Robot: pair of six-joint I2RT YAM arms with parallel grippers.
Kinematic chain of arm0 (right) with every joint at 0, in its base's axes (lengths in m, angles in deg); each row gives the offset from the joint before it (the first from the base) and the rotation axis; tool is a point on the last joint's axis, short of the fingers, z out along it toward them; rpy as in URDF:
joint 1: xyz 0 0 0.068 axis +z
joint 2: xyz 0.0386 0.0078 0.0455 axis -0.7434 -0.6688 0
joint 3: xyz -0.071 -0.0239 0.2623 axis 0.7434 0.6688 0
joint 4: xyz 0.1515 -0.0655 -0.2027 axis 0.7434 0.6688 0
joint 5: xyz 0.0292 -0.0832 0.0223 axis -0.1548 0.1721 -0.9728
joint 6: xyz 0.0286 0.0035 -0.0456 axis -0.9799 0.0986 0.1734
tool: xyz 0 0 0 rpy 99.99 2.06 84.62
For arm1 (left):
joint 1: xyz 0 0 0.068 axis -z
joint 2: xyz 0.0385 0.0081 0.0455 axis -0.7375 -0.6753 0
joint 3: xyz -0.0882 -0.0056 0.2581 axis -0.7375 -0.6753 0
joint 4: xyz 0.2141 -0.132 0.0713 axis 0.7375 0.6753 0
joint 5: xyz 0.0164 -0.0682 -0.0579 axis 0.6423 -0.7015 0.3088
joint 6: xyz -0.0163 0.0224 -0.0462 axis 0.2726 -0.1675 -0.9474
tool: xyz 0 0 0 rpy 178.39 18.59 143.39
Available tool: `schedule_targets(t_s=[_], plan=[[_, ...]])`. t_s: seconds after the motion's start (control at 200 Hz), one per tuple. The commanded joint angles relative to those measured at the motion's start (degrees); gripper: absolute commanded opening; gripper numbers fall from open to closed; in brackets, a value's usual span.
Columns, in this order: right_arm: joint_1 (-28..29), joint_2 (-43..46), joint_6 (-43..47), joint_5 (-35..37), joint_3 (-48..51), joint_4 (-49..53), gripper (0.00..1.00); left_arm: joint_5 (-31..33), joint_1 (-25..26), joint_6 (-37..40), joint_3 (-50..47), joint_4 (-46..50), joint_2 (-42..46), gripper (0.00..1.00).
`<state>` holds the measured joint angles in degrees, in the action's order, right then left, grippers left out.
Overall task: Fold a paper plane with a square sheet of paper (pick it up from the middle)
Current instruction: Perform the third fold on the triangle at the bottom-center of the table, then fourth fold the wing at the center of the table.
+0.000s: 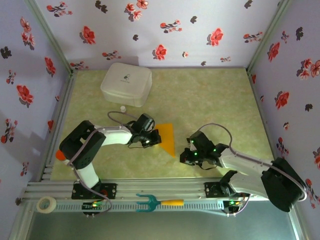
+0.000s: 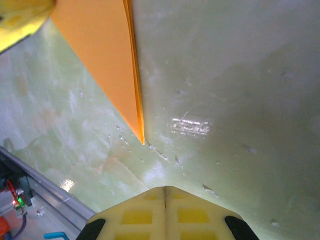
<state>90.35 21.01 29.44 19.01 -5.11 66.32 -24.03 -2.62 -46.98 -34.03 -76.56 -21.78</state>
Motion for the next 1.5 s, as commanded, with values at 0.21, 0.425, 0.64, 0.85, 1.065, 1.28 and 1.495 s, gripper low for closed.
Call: schedule_targets(t_s=[0.21,0.425,0.64,0.85,1.065,1.28,1.495], plan=[[-1.8,-7.5,2.2,7.3,-8.5,-0.5,0.17,11.8,2.6,-1.8,-1.3,4.9,8.6,0.10],[-2.8,-15.7,3.9,4.9,-13.3,-5.0,0.33,12.9,1.0,-0.2,-5.7,2.5,15.4,0.33],[-6.1,-22.3,4.8,0.9,-16.2,-9.9,0.33,7.5,-2.8,-0.2,-9.8,-1.8,17.2,0.41],[-7.6,-26.4,5.9,-2.7,-19.0,-11.2,0.19,3.0,-5.5,-0.4,-11.1,-4.6,16.6,0.43],[-8.8,-24.2,6.1,-3.4,-17.3,-11.4,0.09,-0.2,-6.9,-0.3,-10.8,-6.7,15.5,0.48],[-10.2,-21.2,6.7,-5.4,-15.3,-12.9,0.08,-3.9,-7.5,0.6,-8.2,-7.5,12.5,0.61],[-11.7,-19.2,6.7,-6.7,-13.5,-14.2,0.07,-5.8,-7.7,-0.5,-6.1,-9.9,9.0,0.65]])
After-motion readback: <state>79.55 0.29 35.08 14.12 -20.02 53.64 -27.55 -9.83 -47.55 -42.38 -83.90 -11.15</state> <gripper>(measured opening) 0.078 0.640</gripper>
